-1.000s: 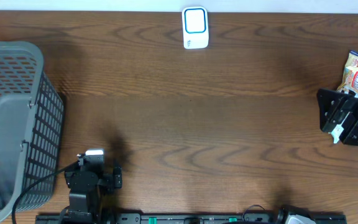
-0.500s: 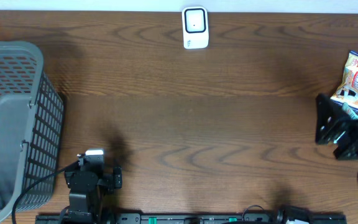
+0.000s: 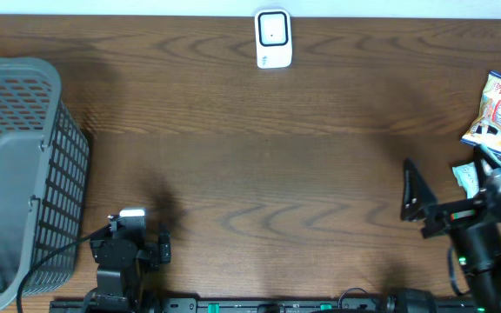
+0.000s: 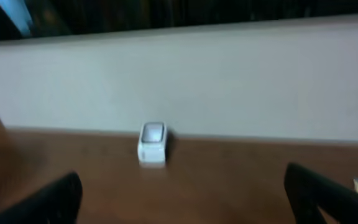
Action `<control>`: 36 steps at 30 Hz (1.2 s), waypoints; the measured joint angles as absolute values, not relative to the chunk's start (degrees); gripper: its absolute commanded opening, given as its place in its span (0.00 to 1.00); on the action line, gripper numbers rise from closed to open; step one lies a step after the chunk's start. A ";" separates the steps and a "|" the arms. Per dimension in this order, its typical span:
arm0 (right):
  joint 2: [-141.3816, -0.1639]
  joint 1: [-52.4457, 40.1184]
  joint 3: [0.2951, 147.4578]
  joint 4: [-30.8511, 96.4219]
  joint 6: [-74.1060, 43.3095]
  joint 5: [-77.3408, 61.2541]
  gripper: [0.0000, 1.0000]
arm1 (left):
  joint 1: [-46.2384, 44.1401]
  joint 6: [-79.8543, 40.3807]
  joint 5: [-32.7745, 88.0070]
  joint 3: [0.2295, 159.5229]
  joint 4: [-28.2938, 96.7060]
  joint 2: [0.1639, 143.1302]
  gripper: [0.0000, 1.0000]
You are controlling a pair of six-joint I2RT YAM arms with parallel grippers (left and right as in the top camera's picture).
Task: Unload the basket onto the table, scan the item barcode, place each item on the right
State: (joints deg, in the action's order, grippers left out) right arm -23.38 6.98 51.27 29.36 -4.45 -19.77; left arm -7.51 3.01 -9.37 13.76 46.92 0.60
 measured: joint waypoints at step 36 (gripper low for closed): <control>-0.82 -0.21 0.64 -21.69 -4.47 -15.25 0.99 | -7.51 3.01 -9.37 13.76 46.92 0.60 0.98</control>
State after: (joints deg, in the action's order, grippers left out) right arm -0.82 -0.21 0.64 -21.69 -4.47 -15.25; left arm -7.51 3.01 -9.37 13.76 46.92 0.60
